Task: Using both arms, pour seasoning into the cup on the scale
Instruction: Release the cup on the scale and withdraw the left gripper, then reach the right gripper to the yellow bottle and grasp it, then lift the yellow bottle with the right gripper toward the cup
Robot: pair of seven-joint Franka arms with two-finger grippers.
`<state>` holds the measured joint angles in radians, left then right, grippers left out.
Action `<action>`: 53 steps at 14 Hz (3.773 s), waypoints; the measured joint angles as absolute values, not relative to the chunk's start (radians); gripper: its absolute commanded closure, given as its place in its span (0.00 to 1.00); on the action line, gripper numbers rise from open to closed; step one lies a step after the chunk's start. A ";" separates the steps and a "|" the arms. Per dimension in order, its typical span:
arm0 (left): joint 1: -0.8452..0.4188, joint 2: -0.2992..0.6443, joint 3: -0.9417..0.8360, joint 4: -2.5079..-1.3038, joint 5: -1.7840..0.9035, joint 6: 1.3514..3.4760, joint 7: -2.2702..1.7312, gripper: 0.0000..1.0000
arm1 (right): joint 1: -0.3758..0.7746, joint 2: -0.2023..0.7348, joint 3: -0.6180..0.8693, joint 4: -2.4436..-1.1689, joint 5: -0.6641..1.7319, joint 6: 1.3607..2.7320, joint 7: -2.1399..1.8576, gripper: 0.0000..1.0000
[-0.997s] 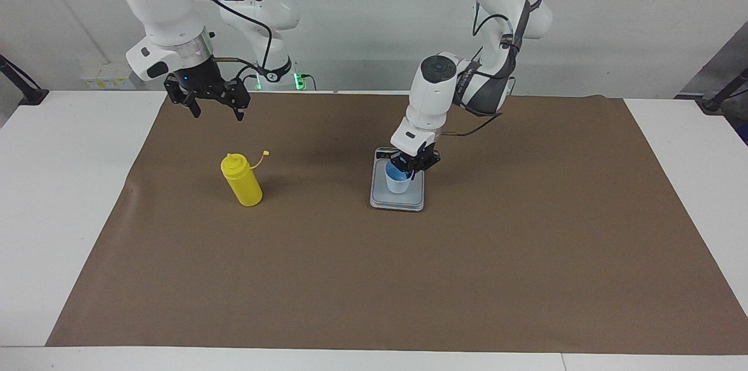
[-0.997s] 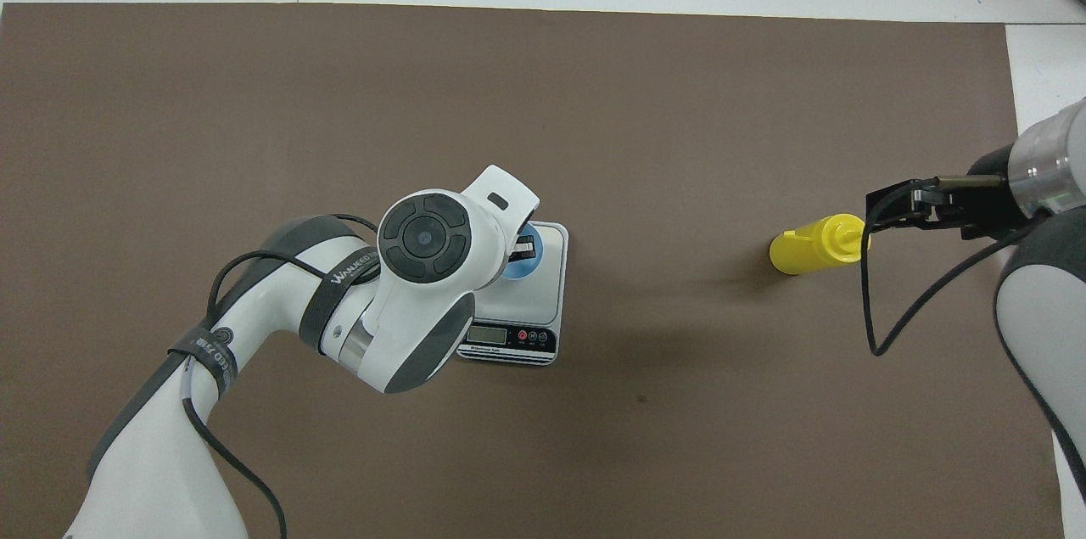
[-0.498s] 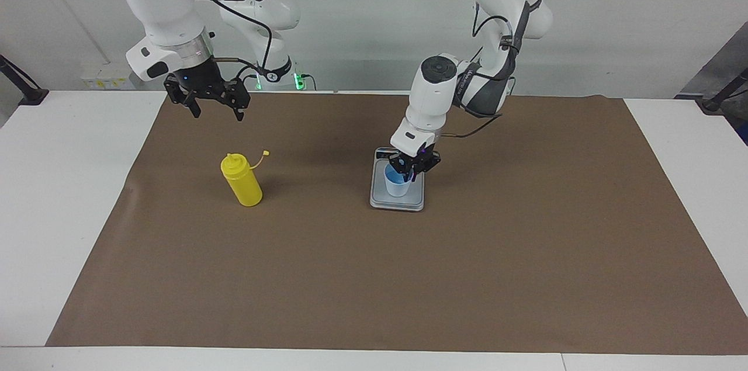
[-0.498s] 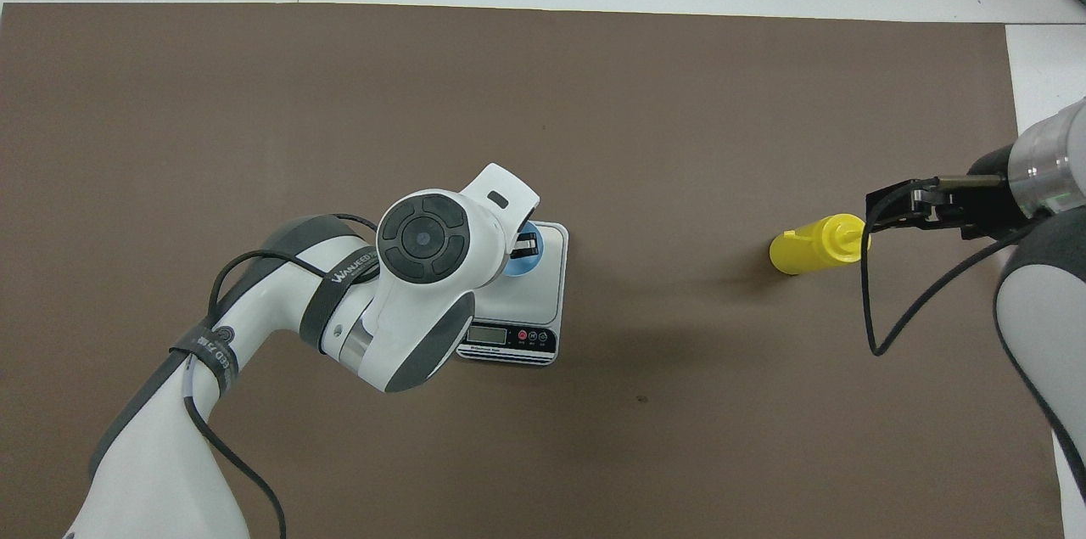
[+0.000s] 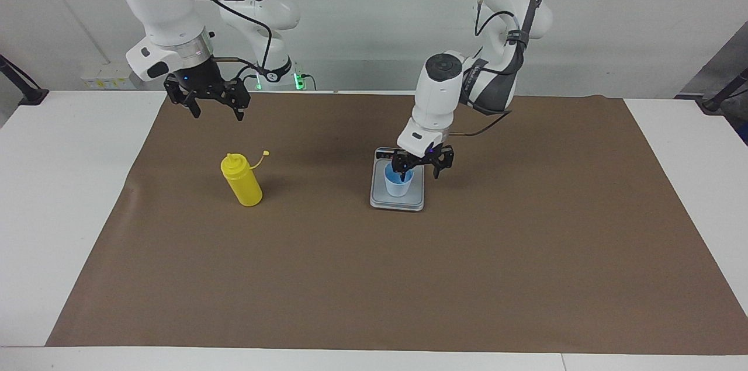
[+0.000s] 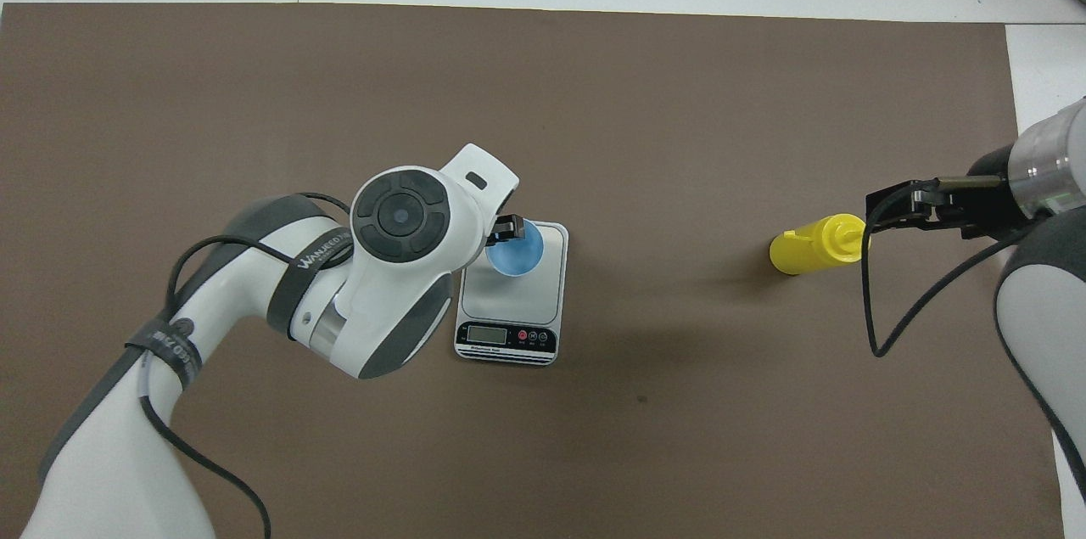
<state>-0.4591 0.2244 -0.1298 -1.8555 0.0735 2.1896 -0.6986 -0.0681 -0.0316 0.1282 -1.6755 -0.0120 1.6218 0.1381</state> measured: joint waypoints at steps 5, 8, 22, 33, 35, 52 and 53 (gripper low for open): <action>-0.284 0.123 -0.122 -1.804 0.080 2.004 -0.458 0.00 | -0.083 -0.032 0.127 -1.676 -0.012 1.622 0.036 0.00; -0.176 0.078 -0.120 -1.796 0.080 1.928 -0.297 0.00 | -0.099 -0.031 0.126 -1.678 0.001 1.622 -0.061 0.00; 0.050 -0.008 -0.119 -1.636 -0.032 1.619 0.030 0.00 | -0.391 -0.027 0.120 -1.968 0.419 1.874 -1.108 0.00; 0.051 -0.008 -0.134 -1.557 -0.023 1.527 0.034 0.00 | -0.462 0.105 0.120 -2.186 0.776 2.052 -1.764 0.00; 0.051 -0.008 -0.135 -1.557 -0.021 1.527 0.034 0.00 | -0.448 0.118 0.122 -2.210 0.825 2.085 -1.831 0.00; 0.051 -0.008 -0.137 -1.563 -0.021 1.530 0.034 0.00 | -0.116 0.171 0.126 -2.198 1.088 2.358 -1.893 1.00; 0.051 -0.008 -0.137 -1.563 -0.021 1.530 0.034 0.00 | -0.056 0.163 0.126 -2.192 1.071 2.407 -1.832 1.00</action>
<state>0.0513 -0.0079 -0.1366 -1.5626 -0.0206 1.5297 0.0337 -0.0558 0.1634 0.1265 -2.1917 1.0708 2.4070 -1.8315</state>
